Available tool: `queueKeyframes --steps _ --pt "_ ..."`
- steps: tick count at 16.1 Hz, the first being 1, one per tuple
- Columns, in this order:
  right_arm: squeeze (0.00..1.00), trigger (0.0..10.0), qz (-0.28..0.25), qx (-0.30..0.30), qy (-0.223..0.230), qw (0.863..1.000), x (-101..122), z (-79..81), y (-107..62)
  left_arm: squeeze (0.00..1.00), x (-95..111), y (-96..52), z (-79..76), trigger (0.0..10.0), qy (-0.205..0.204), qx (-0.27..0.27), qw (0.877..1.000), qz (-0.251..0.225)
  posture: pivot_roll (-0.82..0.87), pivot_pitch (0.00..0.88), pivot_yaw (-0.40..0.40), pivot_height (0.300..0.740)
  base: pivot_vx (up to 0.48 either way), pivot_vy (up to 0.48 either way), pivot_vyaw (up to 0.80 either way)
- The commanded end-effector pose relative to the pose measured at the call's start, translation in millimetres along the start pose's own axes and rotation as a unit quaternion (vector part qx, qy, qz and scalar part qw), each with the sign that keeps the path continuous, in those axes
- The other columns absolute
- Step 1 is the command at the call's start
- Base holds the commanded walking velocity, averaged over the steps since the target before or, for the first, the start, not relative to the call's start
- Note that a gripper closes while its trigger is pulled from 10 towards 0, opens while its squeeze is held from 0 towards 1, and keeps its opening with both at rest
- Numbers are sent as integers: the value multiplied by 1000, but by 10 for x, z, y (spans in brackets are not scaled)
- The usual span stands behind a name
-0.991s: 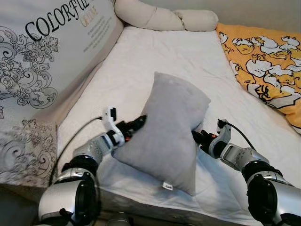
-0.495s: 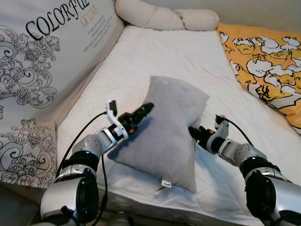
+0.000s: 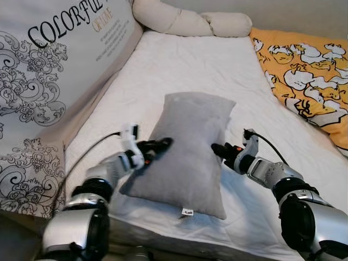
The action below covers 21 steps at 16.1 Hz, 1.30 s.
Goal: Clean up the room
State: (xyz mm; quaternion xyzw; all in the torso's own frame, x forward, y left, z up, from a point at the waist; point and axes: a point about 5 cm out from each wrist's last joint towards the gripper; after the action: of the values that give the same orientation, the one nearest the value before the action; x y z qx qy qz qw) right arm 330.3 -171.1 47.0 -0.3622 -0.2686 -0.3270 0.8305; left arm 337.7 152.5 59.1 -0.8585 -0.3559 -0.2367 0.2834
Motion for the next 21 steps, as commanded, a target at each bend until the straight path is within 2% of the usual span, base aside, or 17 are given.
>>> queueKeyframes --steps 1,2,4,5,6,7,8,11,13,14,15,16,17,18,21 --pt "0 0 11 -12 -14 1000 -47 -71 -46 984 -59 -8 43 10000 12 18 1000 17 66 0 -16 740 0 0 0" --pt "0 0 24 -22 -23 999 -102 -130 -83 976 -36 -44 134 10000 32 70 997 1 57 0 -12 740 0 0 0" --pt "0 0 32 -32 -29 999 -132 -185 -122 980 33 -88 224 10000 33 127 991 -42 54 0 -11 740 0 0 0" --pt "0 0 32 -35 -28 998 -130 -204 -139 984 35 -80 215 10000 17 119 991 -49 48 0 -8 740 0 0 0" --pt "0 0 30 -37 -27 998 -128 -219 -151 1000 -19 -15 100 10000 -2 51 998 -28 43 0 -6 740 0 0 0" --pt "0 0 29 -38 -27 999 -126 -222 -153 1000 -67 49 -45 10000 -37 -30 999 -9 43 0 -6 740 0 0 0" --pt "0 0 28 -36 -27 999 -122 -216 -148 1000 -125 77 -115 10000 -47 -68 996 16 34 0 0 740 0 0 0" --pt "0 0 27 -30 -27 999 -124 -199 -137 980 -288 114 -162 10000 -16 -87 993 74 34 0 0 740 0 0 0" --pt "0 0 24 -18 -30 999 -106 -149 -103 765 -355 143 -207 10000 7 -101 990 100 38 0 -5 740 0 0 0" --pt "0 0 24 -15 -32 999 -99 -136 -94 757 -364 142 -205 10000 13 -99 989 107 42 0 -8 740 0 0 0" --pt "0 0 21 -2 -35 999 -74 -80 -58 655 -403 130 -157 4078 17 -71 989 125 44 0 -10 740 0 0 0" --pt "0 0 19 2 -36 999 -69 -62 -46 541 -401 128 -136 549 17 -57 991 123 44 0 -11 740 0 0 0" --pt "0 0 18 7 -38 999 -69 -43 -33 75 -399 124 -129 0 12 -55 991 121 44 0 -12 740 0 0 0" --pt "0 0 15 15 -45 999 -68 -19 -18 0 -401 120 -123 0 11 -54 991 121 44 0 -12 740 0 0 0" --pt "0 0 11 27 -44 999 -86 9 -1 0 -411 116 -113 0 13 -52 992 117 44 0 -13 740 0 0 0"
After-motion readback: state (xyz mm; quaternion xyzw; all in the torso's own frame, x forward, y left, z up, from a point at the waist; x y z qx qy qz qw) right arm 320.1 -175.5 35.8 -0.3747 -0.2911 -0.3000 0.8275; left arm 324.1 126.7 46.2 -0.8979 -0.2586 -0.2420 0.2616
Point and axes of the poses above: a point about 5 cm out from each wrist's last joint towards the gripper, its own y axis pointing out of the wrist towards the gripper, its own x axis along the axis of the wrist's last joint, z = x × y, and after that the axes turned 12 degrees about -y, right-handed
